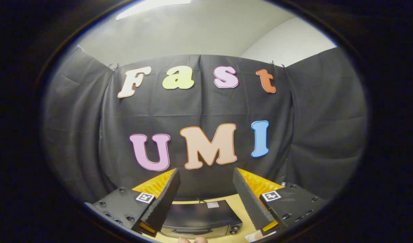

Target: Open the toaster oven, put the food inside, and close the toaster oven door.

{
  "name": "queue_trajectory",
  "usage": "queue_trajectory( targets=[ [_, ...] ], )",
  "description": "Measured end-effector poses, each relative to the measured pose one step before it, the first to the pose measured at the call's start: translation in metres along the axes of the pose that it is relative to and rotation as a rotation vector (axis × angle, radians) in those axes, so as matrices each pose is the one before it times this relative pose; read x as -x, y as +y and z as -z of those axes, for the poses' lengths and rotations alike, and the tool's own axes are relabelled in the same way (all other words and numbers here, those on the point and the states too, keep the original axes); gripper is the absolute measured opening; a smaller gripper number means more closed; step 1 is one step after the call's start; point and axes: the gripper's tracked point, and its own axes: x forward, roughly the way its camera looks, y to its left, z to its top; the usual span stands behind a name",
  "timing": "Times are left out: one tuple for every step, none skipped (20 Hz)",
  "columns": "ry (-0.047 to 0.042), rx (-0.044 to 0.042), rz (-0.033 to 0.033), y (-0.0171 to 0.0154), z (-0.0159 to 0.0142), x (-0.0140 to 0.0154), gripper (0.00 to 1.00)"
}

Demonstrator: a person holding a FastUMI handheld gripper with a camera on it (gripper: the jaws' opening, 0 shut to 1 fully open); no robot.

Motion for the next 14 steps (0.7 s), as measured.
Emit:
queue_trajectory(
  targets=[
    [0.00554, 0.00409, 0.00122, -0.00090, 0.00274, -0.00151, 0.99],
    [0.00545, -0.00156, -0.00598, 0.00194, 0.00209, -0.00183, 0.99],
    [-0.00104, -0.00452, -0.01348, 0.00528, 0.00101, -0.00371, 0.99],
    [-0.00611, -0.00254, -0.01435, 0.00506, 0.00145, -0.00267, 0.99],
    [0.00141, -0.00581, -0.00504, -0.00017, 0.00357, -0.00360, 0.99],
    [0.00962, -0.00671, -0.00136, 0.00083, 0.00645, -0.00374, 0.99],
    [0.00900, -0.00320, -0.00043, 0.00046, 0.01139, -0.00403, 0.99],
    [0.00993, 0.00101, -0.00187, 0.00100, 0.01184, -0.00570, 0.99],
    [0.01319, -0.00007, -0.00145, 0.00118, 0.01592, -0.00567, 0.99],
    [0.00960, 0.00091, -0.00535, 0.00284, 0.01575, -0.00534, 0.99],
    [0.01313, 0.00030, 0.00104, 0.00232, 0.01807, -0.00631, 0.99],
    [0.01585, -0.00418, -0.00690, 0.00355, 0.01767, -0.00379, 0.99],
    [0.01210, 0.00185, -0.00209, 0.00359, 0.01635, -0.00440, 0.99],
    [0.01903, 0.00202, -0.00437, 0.00202, 0.01644, -0.00279, 0.99]
  ],
)
